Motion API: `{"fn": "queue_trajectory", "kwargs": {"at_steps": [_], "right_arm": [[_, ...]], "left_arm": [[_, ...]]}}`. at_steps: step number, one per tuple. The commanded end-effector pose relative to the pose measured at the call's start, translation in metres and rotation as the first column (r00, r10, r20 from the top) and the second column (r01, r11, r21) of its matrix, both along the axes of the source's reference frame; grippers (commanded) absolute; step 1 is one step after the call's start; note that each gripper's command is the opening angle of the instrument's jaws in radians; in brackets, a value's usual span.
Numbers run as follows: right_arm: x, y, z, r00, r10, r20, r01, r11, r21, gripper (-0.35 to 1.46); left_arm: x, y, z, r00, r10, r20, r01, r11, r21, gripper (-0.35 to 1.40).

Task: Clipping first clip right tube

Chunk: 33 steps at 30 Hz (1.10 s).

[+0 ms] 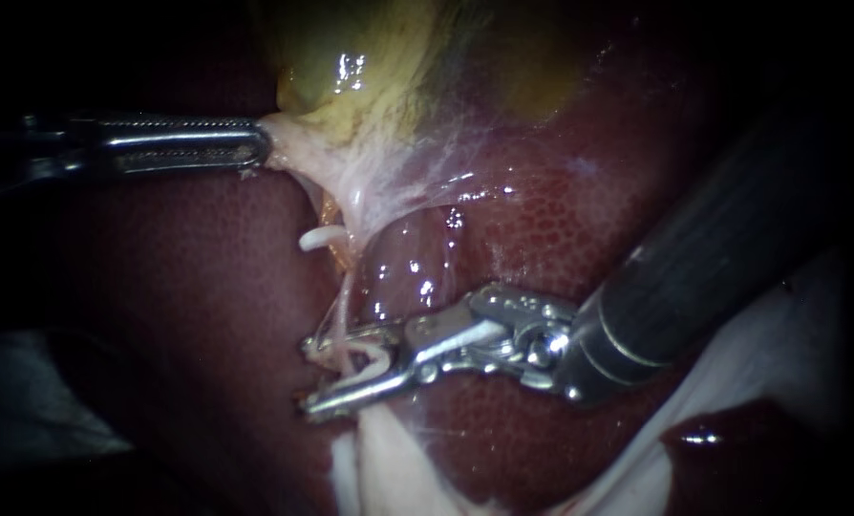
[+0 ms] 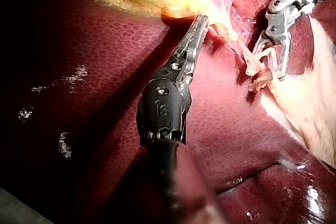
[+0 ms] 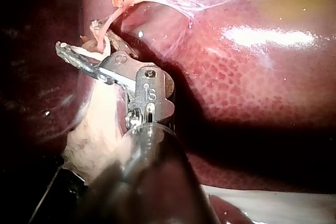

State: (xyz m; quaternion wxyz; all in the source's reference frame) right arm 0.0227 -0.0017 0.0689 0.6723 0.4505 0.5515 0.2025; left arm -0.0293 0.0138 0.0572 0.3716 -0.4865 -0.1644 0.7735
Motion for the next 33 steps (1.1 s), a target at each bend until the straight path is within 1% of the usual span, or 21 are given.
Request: {"fn": "queue_trajectory", "kwargs": {"at_steps": [1, 5, 7, 10, 15, 19, 23, 27, 33], "right_arm": [[-0.0005, 0.0004, -0.0003, 1.0000, 0.004, -0.002, -0.004, 1.000, 0.004, 0.48], [-0.0020, 0.0016, -0.0007, 0.9997, 0.009, 0.023, -0.009, 1.000, 0.002, 0.48], [-0.0027, 0.0020, -0.0004, 0.9988, 0.006, 0.049, -0.006, 1.000, -0.008, 0.48], [-0.0035, 0.0022, 0.0004, 0.9970, -0.005, 0.078, 0.007, 1.000, -0.022, 0.48], [-0.0045, 0.0023, 0.0017, 0.9945, -0.018, 0.103, 0.022, 0.999, -0.035, 0.49], [-0.0052, 0.0026, 0.0021, 0.9940, -0.013, 0.108, 0.017, 0.999, -0.038, 0.49], [-0.0051, 0.0026, 0.0022, 0.9940, -0.013, 0.109, 0.017, 0.999, -0.038, 0.49], [-0.0047, 0.0025, 0.0020, 0.9937, -0.013, 0.112, 0.018, 0.999, -0.039, 0.49], [-0.0034, 0.0021, 0.0018, 0.9953, 0.000, 0.097, 0.003, 0.999, -0.034, 0.49]], "left_arm": [[0.0000, 0.0000, 0.0000, 1.0000, 0.000, 0.000, 0.000, 1.000, 0.000, -0.35], [0.0000, 0.0000, -0.0001, 1.0000, 0.000, 0.000, 0.000, 1.000, 0.000, -0.35], [0.0000, 0.0000, -0.0001, 1.0000, 0.000, 0.000, 0.000, 1.000, 0.000, -0.35], [0.0000, 0.0000, -0.0001, 1.0000, 0.000, 0.000, 0.000, 1.000, 0.000, -0.35], [0.0000, 0.0000, -0.0001, 1.0000, 0.000, 0.000, 0.000, 1.000, 0.000, -0.35], [0.0001, 0.0000, -0.0001, 1.0000, 0.000, 0.000, 0.000, 1.000, 0.000, -0.35], [0.0000, -0.0001, -0.0001, 1.0000, 0.000, 0.000, 0.000, 1.000, 0.000, -0.35], [0.0000, -0.0001, -0.0002, 1.0000, 0.000, 0.000, 0.000, 1.000, 0.000, -0.35], [0.0000, -0.0001, -0.0002, 1.0000, 0.000, 0.000, 0.000, 1.000, 0.000, -0.35]]}}
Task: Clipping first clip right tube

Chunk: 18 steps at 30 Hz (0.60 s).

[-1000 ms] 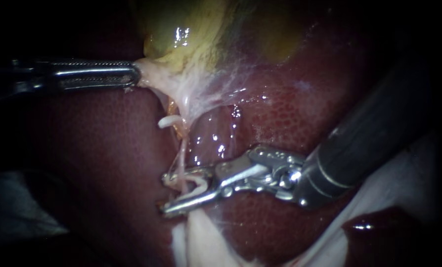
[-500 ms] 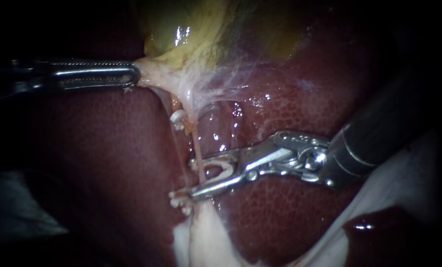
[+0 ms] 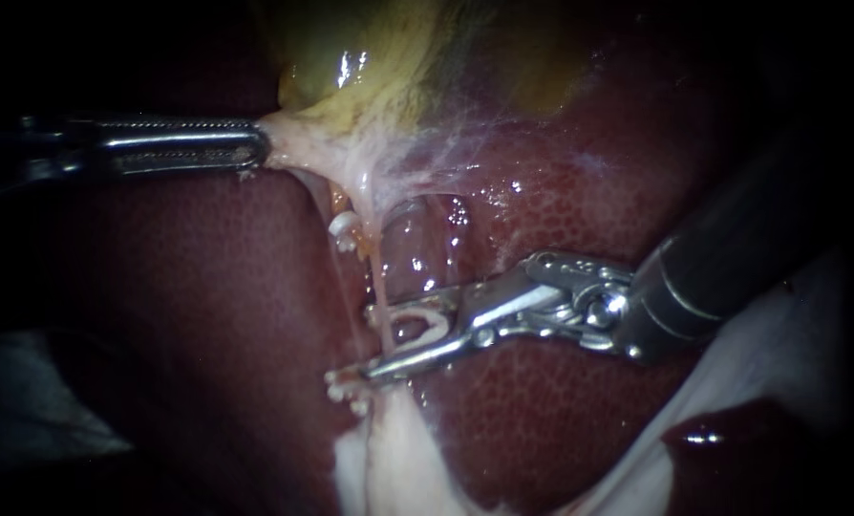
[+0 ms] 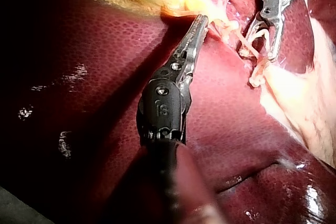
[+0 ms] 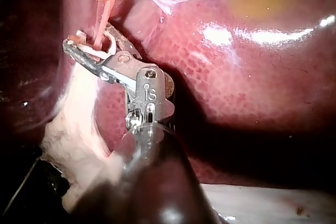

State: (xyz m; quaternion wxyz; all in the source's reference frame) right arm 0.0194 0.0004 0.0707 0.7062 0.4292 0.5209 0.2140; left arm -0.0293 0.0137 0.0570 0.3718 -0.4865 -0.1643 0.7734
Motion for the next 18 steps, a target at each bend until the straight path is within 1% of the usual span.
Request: {"fn": "queue_trajectory", "kwargs": {"at_steps": [1, 7, 14, 18], "right_arm": [[0.0002, -0.0001, 0.0000, 1.0000, 0.003, -0.002, -0.003, 1.000, 0.000, 0.49], [0.0008, -0.0005, 0.0000, 1.0000, 0.004, -0.001, -0.004, 1.000, -0.002, 0.49], [0.0012, -0.0008, -0.0004, 0.9996, 0.019, -0.021, -0.019, 1.000, 0.006, 0.49], [0.0018, -0.0010, -0.0007, 0.9994, 0.017, -0.031, -0.017, 1.000, 0.011, 0.50]], "left_arm": [[0.0000, 0.0000, 0.0000, 1.0000, 0.000, 0.000, 0.000, 1.000, 0.000, -0.35], [0.0000, 0.0000, 0.0000, 1.0000, 0.000, 0.000, 0.000, 1.000, 0.000, -0.35], [-0.0001, 0.0000, 0.0000, 1.0000, 0.000, 0.000, 0.000, 1.000, 0.000, -0.35], [-0.0001, 0.0000, -0.0001, 1.0000, -0.001, 0.000, 0.001, 1.000, 0.000, -0.35]]}}
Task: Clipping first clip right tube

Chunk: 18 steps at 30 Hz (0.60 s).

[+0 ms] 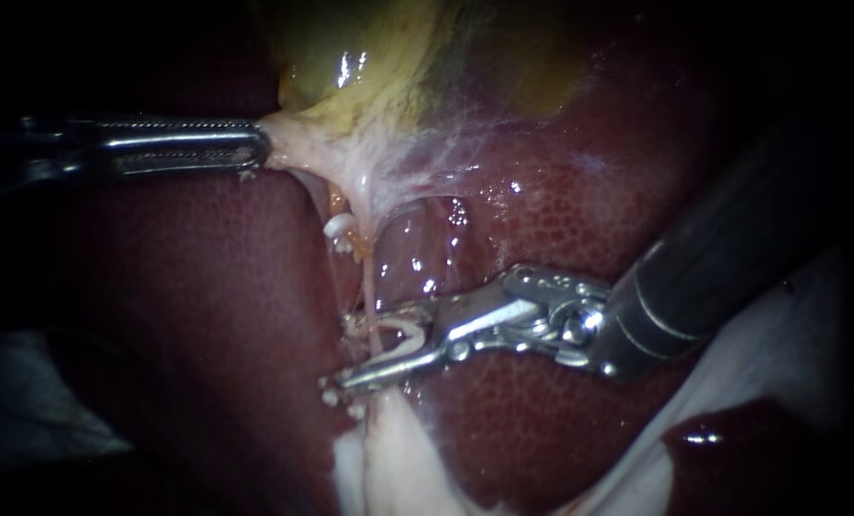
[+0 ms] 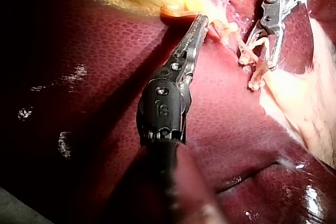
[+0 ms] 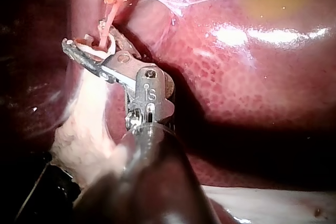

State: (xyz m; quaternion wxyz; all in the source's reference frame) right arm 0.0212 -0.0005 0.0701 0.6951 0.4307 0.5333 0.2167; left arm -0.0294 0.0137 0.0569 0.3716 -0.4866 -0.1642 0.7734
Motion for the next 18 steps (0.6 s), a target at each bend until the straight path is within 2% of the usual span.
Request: {"fn": "queue_trajectory", "kwargs": {"at_steps": [1, 18], "right_arm": [[0.0001, -0.0001, -0.0001, 1.0000, -0.003, -0.008, 0.003, 1.000, 0.003, 0.50], [0.0017, -0.0012, 0.0005, 0.9998, 0.000, -0.020, 0.000, 1.000, 0.001, 0.50]], "left_arm": [[0.0000, 0.0000, 0.0000, 1.0000, -0.001, 0.000, 0.001, 1.000, 0.000, -0.35], [-0.0003, 0.0001, -0.0001, 1.0000, -0.005, -0.001, 0.005, 1.000, 0.006, -0.35]]}}
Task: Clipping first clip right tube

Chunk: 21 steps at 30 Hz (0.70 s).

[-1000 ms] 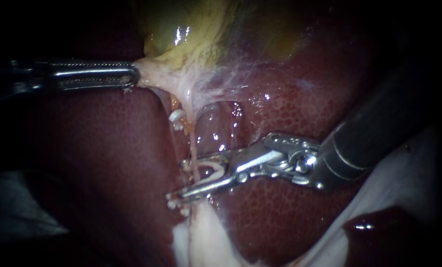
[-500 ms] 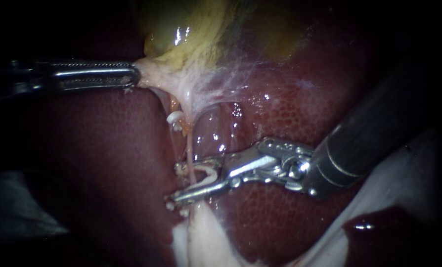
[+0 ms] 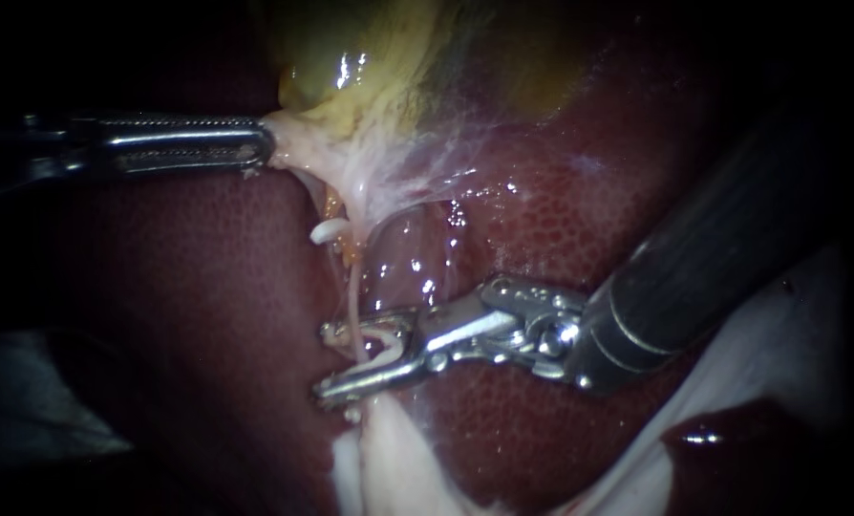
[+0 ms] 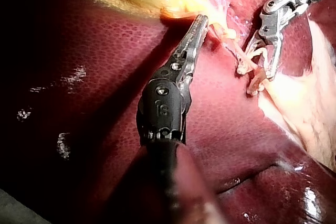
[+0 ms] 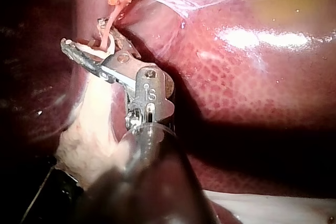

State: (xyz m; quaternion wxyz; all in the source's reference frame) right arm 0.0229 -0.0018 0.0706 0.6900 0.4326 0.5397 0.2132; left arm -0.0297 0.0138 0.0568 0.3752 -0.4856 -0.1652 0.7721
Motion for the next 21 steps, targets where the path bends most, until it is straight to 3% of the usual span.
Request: {"fn": "queue_trajectory", "kwargs": {"at_steps": [1, 5, 13, 21], "right_arm": [[0.0000, 0.0000, -0.0001, 1.0000, 0.000, -0.004, 0.000, 1.000, 0.001, 0.50], [0.0001, -0.0003, -0.0006, 0.9988, -0.001, -0.049, 0.002, 1.000, 0.020, 0.50], [0.0001, -0.0011, -0.0031, 0.9906, -0.007, -0.136, 0.019, 0.996, 0.085, 0.50], [0.0001, -0.0008, -0.0043, 0.9893, -0.006, -0.146, 0.024, 0.993, 0.118, 0.48]], "left_arm": [[0.0000, 0.0000, 0.0000, 1.0000, 0.000, 0.000, 0.000, 1.000, 0.000, -0.35], [0.0000, 0.0000, 0.0000, 1.0000, 0.000, 0.000, 0.000, 1.000, 0.000, -0.35], [0.0001, 0.0000, 0.0000, 1.0000, 0.000, 0.000, 0.000, 1.000, 0.000, -0.35], [0.0001, 0.0000, 0.0000, 1.0000, 0.000, 0.000, 0.000, 1.000, 0.000, -0.35]]}}
